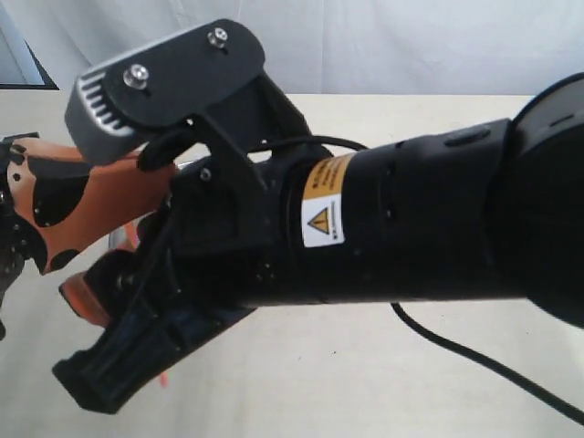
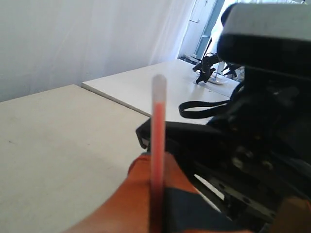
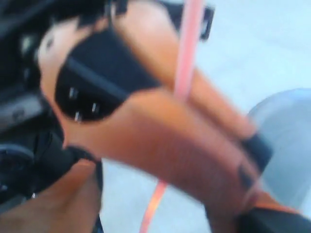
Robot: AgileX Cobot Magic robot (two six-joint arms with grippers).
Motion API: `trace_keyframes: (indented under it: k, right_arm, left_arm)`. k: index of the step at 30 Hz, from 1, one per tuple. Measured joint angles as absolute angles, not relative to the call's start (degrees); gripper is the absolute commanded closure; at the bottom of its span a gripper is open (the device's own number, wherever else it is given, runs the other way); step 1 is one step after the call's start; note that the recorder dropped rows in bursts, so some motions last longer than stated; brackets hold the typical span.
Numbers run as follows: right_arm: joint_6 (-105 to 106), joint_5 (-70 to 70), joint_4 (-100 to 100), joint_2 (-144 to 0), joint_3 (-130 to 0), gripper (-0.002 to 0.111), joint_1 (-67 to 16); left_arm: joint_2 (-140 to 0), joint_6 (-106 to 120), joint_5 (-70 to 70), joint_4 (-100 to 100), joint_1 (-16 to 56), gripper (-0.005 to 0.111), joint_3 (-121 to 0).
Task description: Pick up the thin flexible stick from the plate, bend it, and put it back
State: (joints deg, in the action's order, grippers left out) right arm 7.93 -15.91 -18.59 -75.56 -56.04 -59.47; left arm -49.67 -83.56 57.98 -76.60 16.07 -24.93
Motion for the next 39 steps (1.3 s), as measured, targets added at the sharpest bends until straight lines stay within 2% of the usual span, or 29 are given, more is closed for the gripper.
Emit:
trace_keyframes:
  k: [3,5,6,25,28,32,34,37,39]
  right_arm:
    - [7.3,-12.9,-18.6,-76.0,-56.0,0.088,-59.5]
    - [6.8,-11.8,-18.4,-76.4,-55.9,0.107,-59.1]
    - [6.7,-11.7,-18.3,-76.5,-55.9,0.108,-58.9]
    - [7.0,-9.6,-15.3,-80.2,-56.0,0.108,-59.6]
    - [7.0,-11.6,-15.3,-79.5,-56.0,0.109,-59.6]
    - [7.0,-13.6,-15.2,-77.8,-56.0,0.109,-59.6]
    - [7.0,-14.2,-15.2,-77.3,-56.0,0.109,-59.6]
    - [7.0,-14.4,-15.2,-76.8,-56.0,0.109,-59.6]
    - [6.8,-15.2,-15.2,-76.6,-56.0,0.109,-59.6]
  left_arm:
    - [-49.7,-85.0,58.9,-76.4,16.1,0.106,-24.9]
    - [-49.7,-85.7,59.1,-76.3,16.1,0.106,-24.9]
    - [-49.7,-85.8,59.3,-76.0,16.1,0.106,-24.9]
    - [-50.1,-88.6,60.3,-73.6,15.8,0.106,-24.9]
    - [-50.1,-88.8,60.3,-74.0,16.0,0.097,-24.9]
    - [-50.1,-88.0,60.2,-73.9,16.2,0.069,-24.9]
    - [-50.0,-87.9,59.8,-73.6,16.2,0.059,-24.9]
    - [-50.0,-87.8,57.8,-71.8,16.2,0.058,-24.9]
    - [-50.0,-87.5,56.3,-68.1,16.2,0.068,-24.9]
